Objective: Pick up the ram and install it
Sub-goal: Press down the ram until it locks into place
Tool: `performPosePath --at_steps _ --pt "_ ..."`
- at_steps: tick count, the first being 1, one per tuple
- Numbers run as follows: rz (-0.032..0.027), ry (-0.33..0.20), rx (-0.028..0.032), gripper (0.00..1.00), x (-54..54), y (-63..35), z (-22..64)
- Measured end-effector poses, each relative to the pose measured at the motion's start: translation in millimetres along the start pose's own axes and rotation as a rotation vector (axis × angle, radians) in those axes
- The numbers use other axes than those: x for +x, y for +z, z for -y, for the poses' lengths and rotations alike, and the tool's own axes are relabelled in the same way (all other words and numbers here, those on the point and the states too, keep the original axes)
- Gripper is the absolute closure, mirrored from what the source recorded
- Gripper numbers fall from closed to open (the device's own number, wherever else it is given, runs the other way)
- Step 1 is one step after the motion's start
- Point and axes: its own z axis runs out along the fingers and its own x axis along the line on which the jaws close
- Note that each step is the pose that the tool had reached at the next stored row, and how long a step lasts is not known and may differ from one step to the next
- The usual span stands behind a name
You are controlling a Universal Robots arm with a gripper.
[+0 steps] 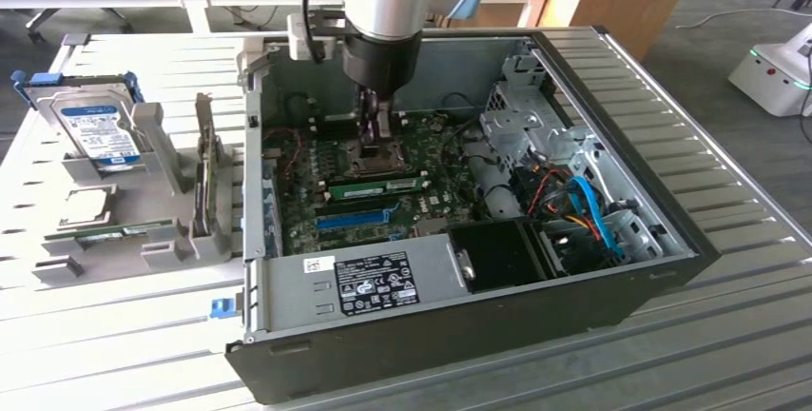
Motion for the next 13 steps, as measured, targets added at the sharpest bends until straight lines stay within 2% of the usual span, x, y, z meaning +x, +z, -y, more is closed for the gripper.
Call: performPosePath --at_steps 8,13 --pt "-0.0004 -0.012 -0.0002 0.89 -0.2 -0.5 12.1" --pt "-0.0007 -0.02 -0.0001 0.89 -0.2 -0.7 15.6"
